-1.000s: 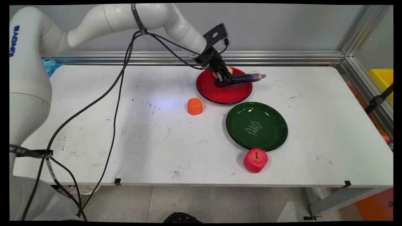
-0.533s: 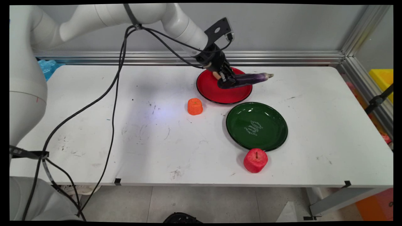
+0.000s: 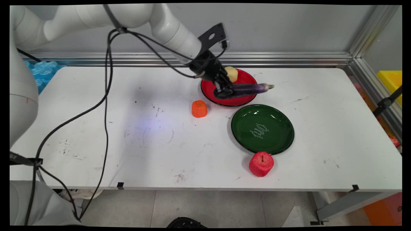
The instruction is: Place the picked object on the table
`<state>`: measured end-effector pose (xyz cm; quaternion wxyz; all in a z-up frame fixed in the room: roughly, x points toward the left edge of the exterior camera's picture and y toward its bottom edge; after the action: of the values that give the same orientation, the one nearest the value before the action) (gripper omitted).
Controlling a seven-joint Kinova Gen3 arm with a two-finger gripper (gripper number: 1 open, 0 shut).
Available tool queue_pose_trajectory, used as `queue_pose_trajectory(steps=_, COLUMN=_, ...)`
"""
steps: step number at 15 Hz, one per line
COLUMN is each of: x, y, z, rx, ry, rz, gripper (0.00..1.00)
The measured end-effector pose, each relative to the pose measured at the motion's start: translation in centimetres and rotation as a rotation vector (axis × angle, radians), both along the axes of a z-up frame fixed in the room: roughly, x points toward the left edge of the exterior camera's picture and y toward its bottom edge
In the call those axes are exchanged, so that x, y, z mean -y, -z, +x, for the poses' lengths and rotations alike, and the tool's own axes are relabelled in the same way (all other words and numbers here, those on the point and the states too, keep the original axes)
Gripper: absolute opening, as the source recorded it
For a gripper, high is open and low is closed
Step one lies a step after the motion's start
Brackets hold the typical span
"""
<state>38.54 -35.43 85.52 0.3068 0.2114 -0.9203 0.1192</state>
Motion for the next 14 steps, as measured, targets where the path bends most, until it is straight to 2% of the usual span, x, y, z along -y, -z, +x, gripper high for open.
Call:
queue_pose_trajectory(steps=9, x=-5.5, y=1.9, z=3.7, rx=0.056, ry=-0.001, rz=0.044, gripper=0.00)
queue_pose_trajectory(steps=14, x=-7.2, y=3.4, z=5.4, rx=0.083, ry=-0.014, rz=0.075, gripper=0.00)
